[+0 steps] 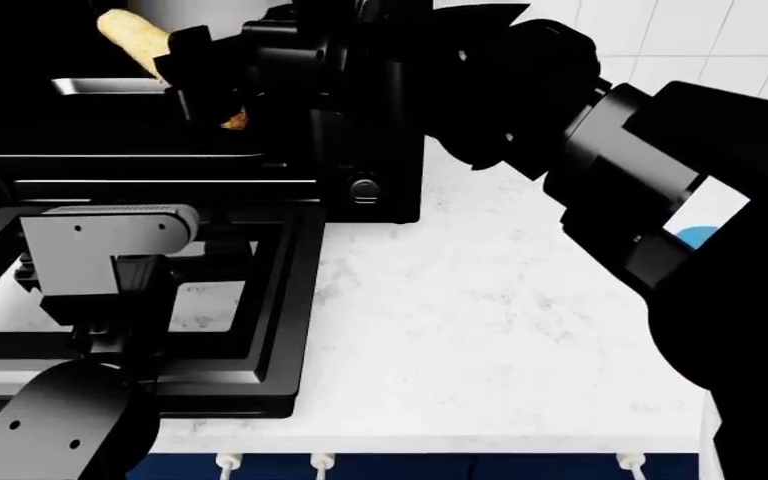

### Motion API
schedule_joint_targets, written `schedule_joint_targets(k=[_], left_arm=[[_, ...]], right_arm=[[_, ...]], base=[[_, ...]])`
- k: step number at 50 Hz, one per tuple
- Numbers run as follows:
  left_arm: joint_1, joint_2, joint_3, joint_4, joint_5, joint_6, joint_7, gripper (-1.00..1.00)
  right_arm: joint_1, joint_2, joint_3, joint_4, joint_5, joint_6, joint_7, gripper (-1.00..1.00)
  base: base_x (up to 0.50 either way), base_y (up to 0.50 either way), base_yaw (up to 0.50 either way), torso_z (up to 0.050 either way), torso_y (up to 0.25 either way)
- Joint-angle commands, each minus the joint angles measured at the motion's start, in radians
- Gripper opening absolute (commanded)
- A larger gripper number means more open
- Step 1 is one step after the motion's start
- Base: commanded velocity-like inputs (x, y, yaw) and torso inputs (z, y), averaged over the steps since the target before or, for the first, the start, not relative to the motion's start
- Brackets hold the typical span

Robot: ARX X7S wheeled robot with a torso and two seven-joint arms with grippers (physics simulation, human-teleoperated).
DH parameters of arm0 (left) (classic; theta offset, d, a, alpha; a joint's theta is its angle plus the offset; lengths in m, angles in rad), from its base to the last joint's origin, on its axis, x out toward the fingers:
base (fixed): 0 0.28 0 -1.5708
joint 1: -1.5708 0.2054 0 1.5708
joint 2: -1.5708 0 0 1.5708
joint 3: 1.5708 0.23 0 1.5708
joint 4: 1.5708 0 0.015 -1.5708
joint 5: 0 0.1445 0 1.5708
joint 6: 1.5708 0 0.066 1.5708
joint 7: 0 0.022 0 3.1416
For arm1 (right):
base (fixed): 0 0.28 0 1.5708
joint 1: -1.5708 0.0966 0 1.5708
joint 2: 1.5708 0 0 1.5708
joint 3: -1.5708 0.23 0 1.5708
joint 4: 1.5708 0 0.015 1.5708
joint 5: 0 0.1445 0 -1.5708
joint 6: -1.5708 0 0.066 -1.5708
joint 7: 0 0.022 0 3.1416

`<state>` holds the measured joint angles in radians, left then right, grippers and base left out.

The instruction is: Place the baguette on the tray of the toaster oven.

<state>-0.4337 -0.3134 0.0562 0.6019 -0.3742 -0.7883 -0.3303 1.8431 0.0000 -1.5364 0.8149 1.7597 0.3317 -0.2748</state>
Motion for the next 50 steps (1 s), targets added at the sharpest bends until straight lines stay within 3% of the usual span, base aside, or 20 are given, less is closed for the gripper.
schedule_joint_targets(k=[1, 27, 38, 50], left_arm=[[0.077, 0.016, 0.001, -0.082, -0.058, -0.041, 0.034, 1.00], [0.077, 0.011, -0.001, -0.064, -0.077, -0.053, 0.019, 1.00], [0.079, 0.007, -0.003, -0.070, -0.080, -0.046, 0.017, 1.00], [0.080, 0.006, 0.001, -0.068, -0.084, -0.044, 0.012, 1.00]], right_arm=[[-0.032, 0.000, -0.042, 0.069, -0.075, -0.023, -0.011, 1.00], [0.015, 0.001, -0.037, 0.025, -0.001, -0.092, 0.039, 1.00], [0.044, 0.244, 0.030, -0.503, -0.006, -0.159, 0.285, 1.00], [0.081, 0.405, 0.085, -0.829, -0.008, -0.191, 0.470, 1.00]], base=[[0.00, 0.00, 0.00, -0.011, 0.000], [0.00, 0.00, 0.00, -0.003, 0.000], [0.00, 0.00, 0.00, -0.004, 0.000], [0.00, 0.00, 0.00, -0.003, 0.000]])
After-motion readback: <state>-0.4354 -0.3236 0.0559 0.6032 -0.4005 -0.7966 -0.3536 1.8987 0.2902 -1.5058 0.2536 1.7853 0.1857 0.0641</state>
